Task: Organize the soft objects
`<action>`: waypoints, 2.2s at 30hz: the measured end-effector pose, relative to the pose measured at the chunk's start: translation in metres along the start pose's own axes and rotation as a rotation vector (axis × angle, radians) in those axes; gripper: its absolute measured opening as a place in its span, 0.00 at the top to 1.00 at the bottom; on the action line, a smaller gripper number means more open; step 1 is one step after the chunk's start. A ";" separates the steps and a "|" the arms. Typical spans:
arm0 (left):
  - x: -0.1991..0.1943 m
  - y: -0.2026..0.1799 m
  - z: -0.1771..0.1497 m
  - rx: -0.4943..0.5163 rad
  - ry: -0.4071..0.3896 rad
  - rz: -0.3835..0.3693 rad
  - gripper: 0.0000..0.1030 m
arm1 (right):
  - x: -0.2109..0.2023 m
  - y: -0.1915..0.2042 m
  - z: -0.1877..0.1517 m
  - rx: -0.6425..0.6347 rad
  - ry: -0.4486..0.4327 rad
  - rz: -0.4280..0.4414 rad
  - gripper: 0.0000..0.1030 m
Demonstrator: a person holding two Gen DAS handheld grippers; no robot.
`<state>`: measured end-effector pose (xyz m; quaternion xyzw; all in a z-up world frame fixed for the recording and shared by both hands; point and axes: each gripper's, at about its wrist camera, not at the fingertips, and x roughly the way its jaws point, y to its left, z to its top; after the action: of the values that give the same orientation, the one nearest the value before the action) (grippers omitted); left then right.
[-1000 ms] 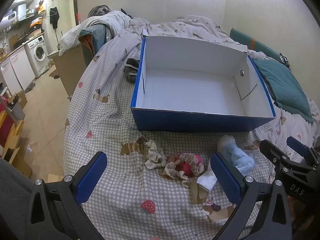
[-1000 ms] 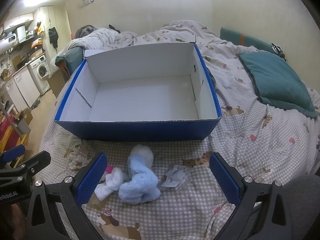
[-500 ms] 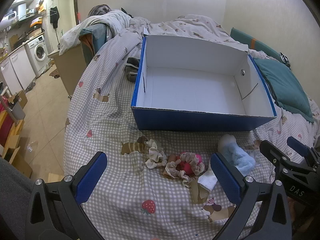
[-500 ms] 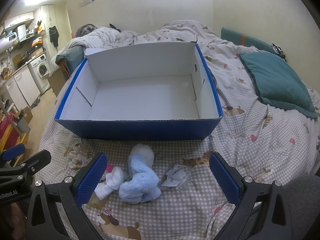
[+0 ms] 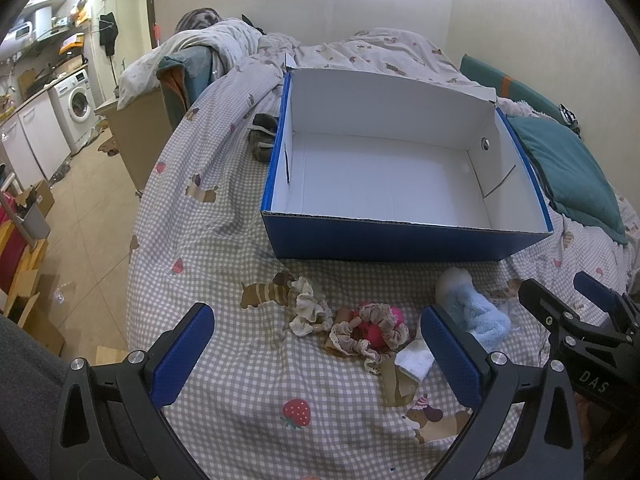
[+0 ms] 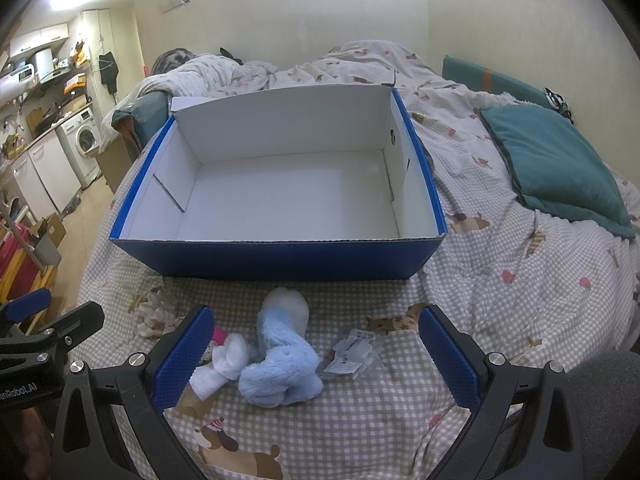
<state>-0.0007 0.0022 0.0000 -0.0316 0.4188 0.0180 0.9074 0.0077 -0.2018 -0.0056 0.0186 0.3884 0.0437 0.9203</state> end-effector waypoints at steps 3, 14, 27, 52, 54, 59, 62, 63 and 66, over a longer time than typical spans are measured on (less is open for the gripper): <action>0.000 0.000 0.000 0.001 0.000 0.002 0.00 | 0.000 0.000 -0.001 -0.001 -0.001 0.001 0.00; 0.000 0.000 0.000 0.000 0.002 0.001 0.00 | 0.000 0.000 -0.001 -0.001 0.000 0.000 0.00; -0.002 0.001 0.009 -0.005 -0.003 -0.007 0.00 | -0.004 -0.002 0.007 0.011 -0.005 0.015 0.00; 0.100 0.033 0.039 -0.118 0.454 -0.010 0.21 | 0.041 -0.052 0.036 0.155 0.264 0.185 0.00; 0.115 0.027 0.034 -0.120 0.482 -0.025 0.32 | 0.047 -0.056 0.032 0.180 0.293 0.200 0.00; 0.143 0.012 0.024 -0.070 0.537 -0.046 0.56 | 0.053 -0.058 0.026 0.189 0.307 0.190 0.00; 0.153 0.009 0.016 -0.079 0.572 -0.050 0.81 | 0.057 -0.055 0.026 0.185 0.304 0.188 0.00; 0.152 0.008 0.015 -0.082 0.573 -0.051 0.82 | 0.058 -0.055 0.026 0.186 0.298 0.188 0.00; 0.142 0.004 0.013 -0.073 0.543 -0.057 0.88 | 0.062 -0.057 0.028 0.205 0.303 0.217 0.00</action>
<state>0.1011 0.0080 -0.0992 -0.0799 0.6446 -0.0015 0.7604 0.0745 -0.2527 -0.0349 0.1470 0.5206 0.1052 0.8344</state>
